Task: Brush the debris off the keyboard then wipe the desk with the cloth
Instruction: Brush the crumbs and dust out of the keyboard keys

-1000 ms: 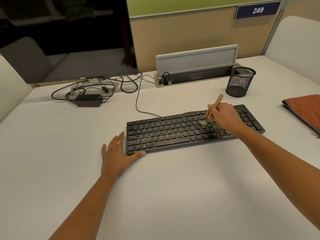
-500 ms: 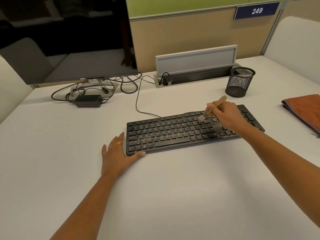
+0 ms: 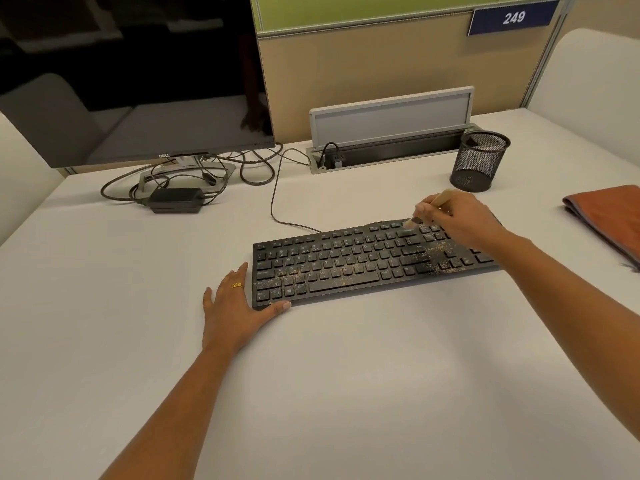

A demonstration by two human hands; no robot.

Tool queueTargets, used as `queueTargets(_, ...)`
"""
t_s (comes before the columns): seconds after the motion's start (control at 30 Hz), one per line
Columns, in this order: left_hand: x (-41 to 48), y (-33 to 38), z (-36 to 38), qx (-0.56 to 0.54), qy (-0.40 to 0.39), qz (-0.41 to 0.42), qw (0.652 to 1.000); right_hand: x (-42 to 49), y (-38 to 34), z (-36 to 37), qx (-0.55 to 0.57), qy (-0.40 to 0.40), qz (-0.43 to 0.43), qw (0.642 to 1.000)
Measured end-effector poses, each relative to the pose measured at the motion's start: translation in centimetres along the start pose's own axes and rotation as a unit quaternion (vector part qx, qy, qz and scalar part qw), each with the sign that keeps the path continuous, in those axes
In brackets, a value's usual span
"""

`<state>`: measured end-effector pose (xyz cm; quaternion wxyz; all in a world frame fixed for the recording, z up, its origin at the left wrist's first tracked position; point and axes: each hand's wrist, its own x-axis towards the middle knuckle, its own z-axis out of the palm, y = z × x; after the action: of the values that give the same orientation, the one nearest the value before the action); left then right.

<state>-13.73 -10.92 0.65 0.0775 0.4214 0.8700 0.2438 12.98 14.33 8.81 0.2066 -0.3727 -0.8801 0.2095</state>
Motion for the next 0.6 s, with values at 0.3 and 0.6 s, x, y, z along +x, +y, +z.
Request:
queueTargets(0.3, 0.0, 0.0, 0.1, 0.002, -0.002, 0.000, 1.000, 0.0, -0.1, 0.4, -0.185, -0.002, 0.070, 0.980)
queueTargets(0.6, 0.0, -0.2, 0.1, 0.001, -0.002, 0.001, 1.000, 0.1, -1.1, 1.6, 0.024, 0.075, 0.125, 0.989)
